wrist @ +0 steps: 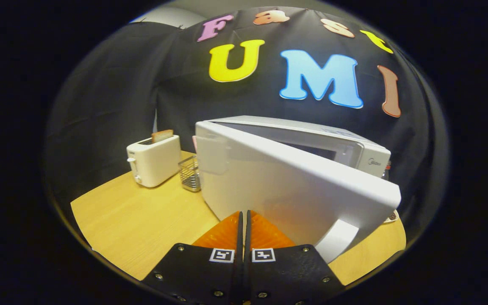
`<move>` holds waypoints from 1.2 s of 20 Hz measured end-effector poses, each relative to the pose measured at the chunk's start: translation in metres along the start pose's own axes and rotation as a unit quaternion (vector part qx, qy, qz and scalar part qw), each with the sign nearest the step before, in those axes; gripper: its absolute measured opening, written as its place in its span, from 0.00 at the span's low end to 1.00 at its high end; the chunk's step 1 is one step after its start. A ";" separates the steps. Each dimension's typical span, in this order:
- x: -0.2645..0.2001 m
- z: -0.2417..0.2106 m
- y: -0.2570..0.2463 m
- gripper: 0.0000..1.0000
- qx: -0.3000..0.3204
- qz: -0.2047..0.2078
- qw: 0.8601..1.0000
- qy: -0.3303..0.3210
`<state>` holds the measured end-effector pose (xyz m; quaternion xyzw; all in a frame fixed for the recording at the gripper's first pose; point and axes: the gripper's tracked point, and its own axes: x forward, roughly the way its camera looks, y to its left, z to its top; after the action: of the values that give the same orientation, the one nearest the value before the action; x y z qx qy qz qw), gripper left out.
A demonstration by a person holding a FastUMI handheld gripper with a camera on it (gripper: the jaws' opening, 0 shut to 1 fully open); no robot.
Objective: Open the microwave, put the food inside, and close the microwave door.
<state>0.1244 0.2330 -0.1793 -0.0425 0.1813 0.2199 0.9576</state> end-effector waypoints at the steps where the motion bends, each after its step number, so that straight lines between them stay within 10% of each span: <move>1: 0.005 -0.001 -0.008 0.01 0.010 -0.009 1.000 0.002; 24: 0.084 0.036 -0.104 0.01 0.017 -0.101 0.995 -0.006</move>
<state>0.2524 0.1791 -0.1760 -0.0427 0.1740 0.1188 0.9766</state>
